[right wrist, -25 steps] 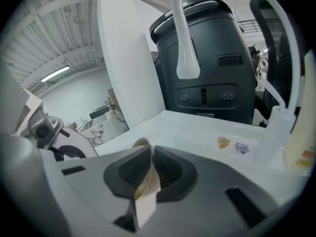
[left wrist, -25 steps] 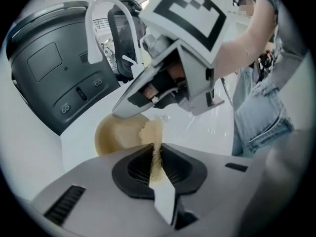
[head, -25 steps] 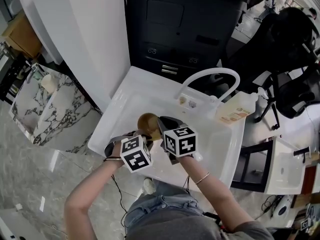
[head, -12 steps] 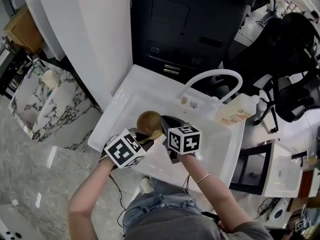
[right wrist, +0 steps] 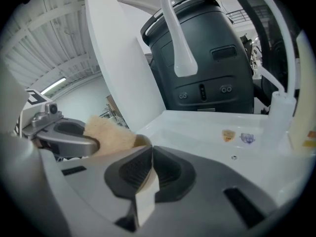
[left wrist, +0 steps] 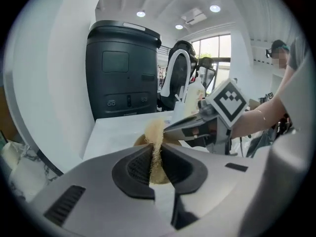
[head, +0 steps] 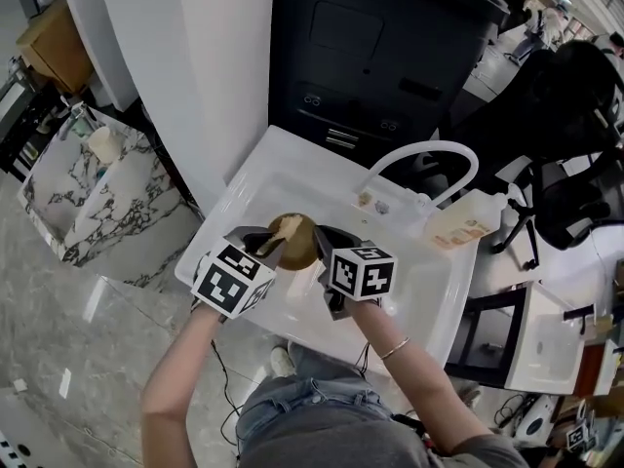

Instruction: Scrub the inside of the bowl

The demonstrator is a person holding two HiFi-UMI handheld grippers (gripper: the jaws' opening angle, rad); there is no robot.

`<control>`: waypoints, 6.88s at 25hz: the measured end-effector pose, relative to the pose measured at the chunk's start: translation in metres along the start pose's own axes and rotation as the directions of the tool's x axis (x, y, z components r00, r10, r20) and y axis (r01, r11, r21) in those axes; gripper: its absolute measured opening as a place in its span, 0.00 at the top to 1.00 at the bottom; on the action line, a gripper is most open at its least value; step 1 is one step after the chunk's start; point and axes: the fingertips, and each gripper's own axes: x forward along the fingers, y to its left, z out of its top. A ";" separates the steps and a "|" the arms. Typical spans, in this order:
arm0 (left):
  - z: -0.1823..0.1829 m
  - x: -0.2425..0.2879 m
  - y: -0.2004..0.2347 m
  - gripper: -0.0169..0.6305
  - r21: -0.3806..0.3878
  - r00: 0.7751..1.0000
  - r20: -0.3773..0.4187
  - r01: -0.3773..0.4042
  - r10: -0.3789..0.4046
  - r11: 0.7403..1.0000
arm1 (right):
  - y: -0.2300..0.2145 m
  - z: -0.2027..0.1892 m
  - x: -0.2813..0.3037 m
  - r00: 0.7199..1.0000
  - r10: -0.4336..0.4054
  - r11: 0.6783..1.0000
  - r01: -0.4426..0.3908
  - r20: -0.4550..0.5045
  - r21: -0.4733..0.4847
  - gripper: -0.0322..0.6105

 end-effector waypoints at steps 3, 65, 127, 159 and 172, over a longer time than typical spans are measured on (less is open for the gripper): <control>0.002 0.015 0.000 0.90 -0.027 1.000 -0.001 -0.031 0.031 0.999 | 0.005 0.000 0.001 1.000 0.010 1.000 -0.010 -0.001 -0.008 0.92; -0.052 -0.053 -0.044 0.90 0.352 0.951 -0.233 0.277 -0.203 0.894 | -0.010 -0.015 0.006 0.999 0.009 0.995 -0.005 -0.042 0.097 0.92; -0.026 0.029 0.084 0.90 -0.498 0.923 0.201 -0.193 0.329 0.845 | -0.096 -0.032 0.091 0.985 -0.157 0.902 0.170 -0.065 0.397 0.92; -0.026 0.005 0.067 0.90 -0.480 0.912 0.233 -0.193 0.337 0.856 | -0.089 0.008 0.049 0.979 -0.176 0.950 0.140 0.107 0.278 0.83; -0.021 -0.025 0.017 0.90 -0.429 0.893 0.305 -0.181 0.330 0.885 | -0.043 0.012 -0.036 0.960 -0.162 0.978 0.125 0.230 0.168 0.91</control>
